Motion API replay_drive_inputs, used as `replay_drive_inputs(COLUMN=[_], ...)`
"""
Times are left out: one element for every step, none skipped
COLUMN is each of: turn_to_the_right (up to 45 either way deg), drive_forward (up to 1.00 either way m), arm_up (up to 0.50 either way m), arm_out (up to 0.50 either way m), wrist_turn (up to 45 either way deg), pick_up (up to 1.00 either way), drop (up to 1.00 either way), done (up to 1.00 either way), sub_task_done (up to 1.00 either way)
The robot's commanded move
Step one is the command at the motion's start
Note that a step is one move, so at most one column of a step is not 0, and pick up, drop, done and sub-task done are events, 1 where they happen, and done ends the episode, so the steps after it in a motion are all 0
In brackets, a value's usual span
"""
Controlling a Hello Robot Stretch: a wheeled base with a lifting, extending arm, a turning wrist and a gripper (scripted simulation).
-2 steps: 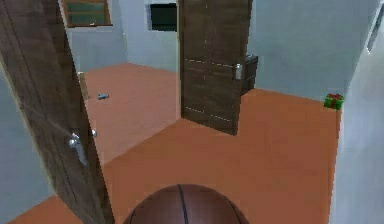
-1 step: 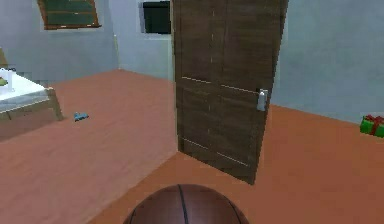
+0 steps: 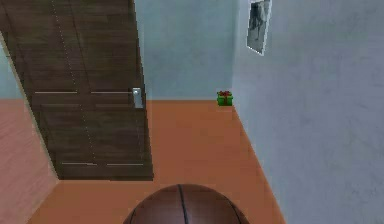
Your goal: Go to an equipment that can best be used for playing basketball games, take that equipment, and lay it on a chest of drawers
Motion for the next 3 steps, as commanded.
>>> replay_drive_inputs(turn_to_the_right=[0.0,-30.0,-3.0], drive_forward=[0.05,0.00,0.00], arm_up=[0.00,0.00,0.00], arm_out=[0.00,0.00,0.00], wrist_turn=[0.0,0.0,0.0], pick_up=[0.00,0.00,0.00], drop=[0.00,0.00,0.00], done=[0.00,0.00,0.00], sub_task_done=[0.00,0.00,0.00])
